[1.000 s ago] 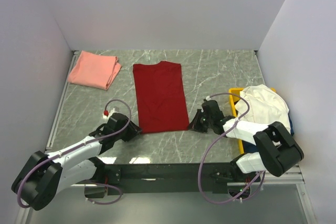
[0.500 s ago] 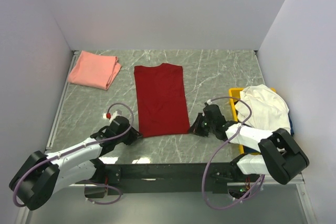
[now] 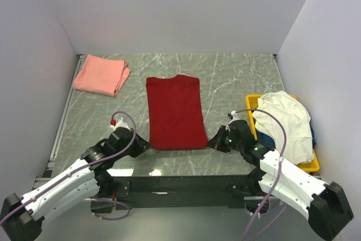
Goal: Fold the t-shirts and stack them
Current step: Fold the tshirt
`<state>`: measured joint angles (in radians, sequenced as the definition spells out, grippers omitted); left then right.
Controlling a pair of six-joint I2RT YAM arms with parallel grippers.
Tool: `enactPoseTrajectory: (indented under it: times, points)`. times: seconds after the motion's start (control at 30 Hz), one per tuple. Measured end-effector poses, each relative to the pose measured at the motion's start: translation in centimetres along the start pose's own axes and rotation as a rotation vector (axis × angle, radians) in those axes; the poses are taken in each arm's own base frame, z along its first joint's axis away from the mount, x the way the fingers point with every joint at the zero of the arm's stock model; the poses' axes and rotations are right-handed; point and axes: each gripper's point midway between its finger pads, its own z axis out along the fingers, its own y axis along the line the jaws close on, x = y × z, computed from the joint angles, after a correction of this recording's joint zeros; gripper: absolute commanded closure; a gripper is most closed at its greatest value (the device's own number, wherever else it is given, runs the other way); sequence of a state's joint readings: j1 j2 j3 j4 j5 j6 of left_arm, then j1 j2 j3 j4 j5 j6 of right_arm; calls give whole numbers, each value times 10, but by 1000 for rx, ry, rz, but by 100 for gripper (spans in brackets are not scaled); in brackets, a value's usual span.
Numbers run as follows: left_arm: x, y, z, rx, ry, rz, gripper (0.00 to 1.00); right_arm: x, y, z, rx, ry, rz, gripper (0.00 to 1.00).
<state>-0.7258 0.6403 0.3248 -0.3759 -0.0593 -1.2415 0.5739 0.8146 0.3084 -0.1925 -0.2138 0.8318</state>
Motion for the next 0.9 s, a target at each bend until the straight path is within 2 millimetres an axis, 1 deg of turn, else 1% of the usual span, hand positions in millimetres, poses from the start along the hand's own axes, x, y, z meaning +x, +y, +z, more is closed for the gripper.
enactPoseTrajectory:
  times: [0.13, 0.2, 0.3, 0.4, 0.47, 0.53, 0.67, 0.77, 0.83, 0.9]
  points:
    - [-10, -17, -17, 52, -36, 24, 99, -2, 4, -12, 0, -12, -12, 100]
    - [-14, -21, -20, 55, -47, 32, 99, -4, 5, -14, 18, -4, -20, 100]
    - [-22, -25, -18, 27, -75, 56, 100, -13, 11, -15, 46, 2, -35, 100]
    - [-30, -29, -13, -12, -93, 80, 99, -30, 24, -16, 70, -13, -60, 100]
    - [-39, -34, -8, -39, -108, 93, 100, -47, 35, -17, 80, -36, -77, 100]
    - [-53, -42, -3, -47, -131, 96, 100, -67, 50, -16, 87, -60, -93, 100]
    - [-95, -58, 8, -63, -192, 72, 100, -110, 71, -4, 111, -92, -112, 100]
    - [-126, -72, 19, -70, -221, 65, 100, -141, 76, 12, 139, -96, -103, 100]
    - [-144, -81, 30, -72, -228, 62, 100, -164, 78, 23, 154, -103, -92, 100]
    - [-160, -88, 42, -77, -231, 60, 100, -183, 80, 33, 169, -94, -85, 100]
